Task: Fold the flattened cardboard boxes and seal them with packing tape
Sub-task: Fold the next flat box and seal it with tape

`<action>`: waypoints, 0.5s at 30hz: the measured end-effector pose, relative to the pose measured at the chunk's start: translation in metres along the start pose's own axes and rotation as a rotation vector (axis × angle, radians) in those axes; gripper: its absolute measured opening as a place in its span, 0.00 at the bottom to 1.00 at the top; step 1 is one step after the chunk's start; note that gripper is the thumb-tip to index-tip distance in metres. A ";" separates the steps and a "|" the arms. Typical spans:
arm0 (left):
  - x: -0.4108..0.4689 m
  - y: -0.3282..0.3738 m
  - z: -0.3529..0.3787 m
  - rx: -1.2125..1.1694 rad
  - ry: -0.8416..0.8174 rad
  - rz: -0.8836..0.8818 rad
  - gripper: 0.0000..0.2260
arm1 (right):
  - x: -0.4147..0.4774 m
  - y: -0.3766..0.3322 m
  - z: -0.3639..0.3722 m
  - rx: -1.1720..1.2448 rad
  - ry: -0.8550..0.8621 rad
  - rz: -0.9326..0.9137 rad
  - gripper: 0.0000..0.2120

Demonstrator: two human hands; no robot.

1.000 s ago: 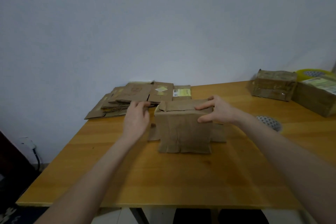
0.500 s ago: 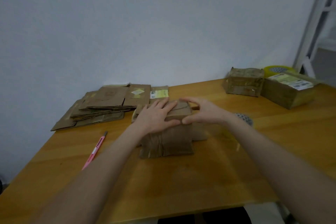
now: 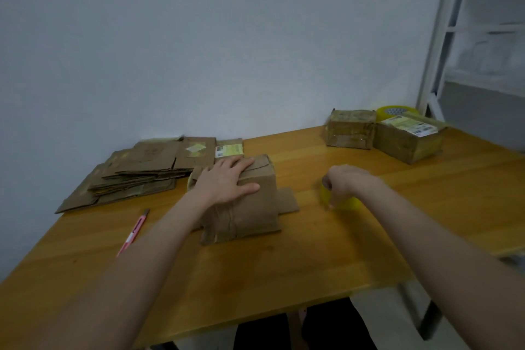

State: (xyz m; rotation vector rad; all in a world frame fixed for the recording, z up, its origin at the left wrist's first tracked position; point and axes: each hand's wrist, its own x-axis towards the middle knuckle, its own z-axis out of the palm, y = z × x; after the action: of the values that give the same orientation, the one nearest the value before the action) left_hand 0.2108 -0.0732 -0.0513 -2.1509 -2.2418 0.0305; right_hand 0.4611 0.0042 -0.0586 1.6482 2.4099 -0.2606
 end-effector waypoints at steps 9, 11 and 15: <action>0.000 -0.002 -0.004 -0.112 0.008 -0.015 0.33 | 0.005 -0.019 -0.054 0.727 0.403 -0.260 0.13; 0.004 -0.004 -0.005 -0.202 0.022 -0.033 0.35 | 0.002 -0.043 -0.073 0.907 0.416 -0.388 0.12; 0.005 -0.016 -0.010 -0.668 0.047 -0.057 0.31 | 0.007 -0.087 -0.086 0.933 0.322 -0.487 0.13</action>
State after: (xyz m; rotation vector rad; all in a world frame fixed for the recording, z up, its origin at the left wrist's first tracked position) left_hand 0.1952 -0.0693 -0.0411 -2.3005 -2.5318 -0.8760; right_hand 0.3713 0.0021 0.0245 1.3718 3.1696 -1.4852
